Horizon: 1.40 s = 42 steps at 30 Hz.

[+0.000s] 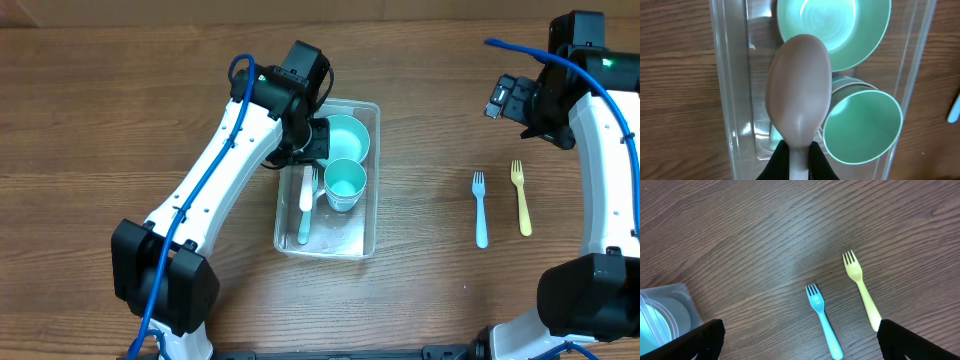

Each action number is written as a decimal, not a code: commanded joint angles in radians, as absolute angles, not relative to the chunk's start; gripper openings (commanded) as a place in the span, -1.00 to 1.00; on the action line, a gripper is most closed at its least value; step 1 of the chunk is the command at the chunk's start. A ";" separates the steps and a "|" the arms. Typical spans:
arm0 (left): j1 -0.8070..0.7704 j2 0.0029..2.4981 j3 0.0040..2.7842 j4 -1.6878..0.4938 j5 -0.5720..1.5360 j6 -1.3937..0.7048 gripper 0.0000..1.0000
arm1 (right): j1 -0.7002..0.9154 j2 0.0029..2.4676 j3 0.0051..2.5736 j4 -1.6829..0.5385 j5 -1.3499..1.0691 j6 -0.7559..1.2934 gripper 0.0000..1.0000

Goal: Pack container
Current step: 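Carry the white spoon into the container and lay it beside the fork, then release the spoon and raise the left gripper to the upper left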

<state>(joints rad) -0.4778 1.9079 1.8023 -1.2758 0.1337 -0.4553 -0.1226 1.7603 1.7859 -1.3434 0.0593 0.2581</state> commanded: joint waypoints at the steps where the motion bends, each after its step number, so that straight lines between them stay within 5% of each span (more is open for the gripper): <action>1: -0.479 1.909 1.787 -1.274 0.099 -0.487 -0.85 | -0.123 1.737 1.807 -1.338 0.066 0.262 1.00; 5: -0.479 1.909 1.788 -1.283 0.101 -0.487 -0.86 | -0.123 1.737 1.807 -1.338 0.066 0.262 1.00; 9: -0.479 1.909 1.788 -1.287 0.101 -0.471 -0.31 | -0.123 1.737 1.807 -1.338 0.066 0.262 1.00; 12: -0.477 1.909 1.788 -1.288 0.104 -0.465 -0.19 | -0.123 1.737 1.807 -1.338 0.066 0.262 1.00; 18: -0.442 1.909 1.817 -1.287 0.093 -0.421 -0.17 | -0.123 1.737 1.807 -1.338 0.066 0.262 1.00; 26: -0.192 1.909 1.855 -1.302 0.040 -0.364 -0.14 | -0.123 1.737 1.807 -1.338 0.066 0.262 1.00; 28: -0.120 1.909 1.855 -1.306 0.040 -0.324 0.30 | -0.123 1.737 1.807 -1.338 0.066 0.262 1.00; 33: -0.005 1.909 1.854 -1.315 0.041 -0.301 1.00 | -0.123 1.737 1.807 -1.338 0.066 0.262 1.00; 42: 0.027 1.909 1.854 -1.327 0.041 -0.284 1.00 | -0.123 1.737 1.807 -1.338 0.066 0.262 1.00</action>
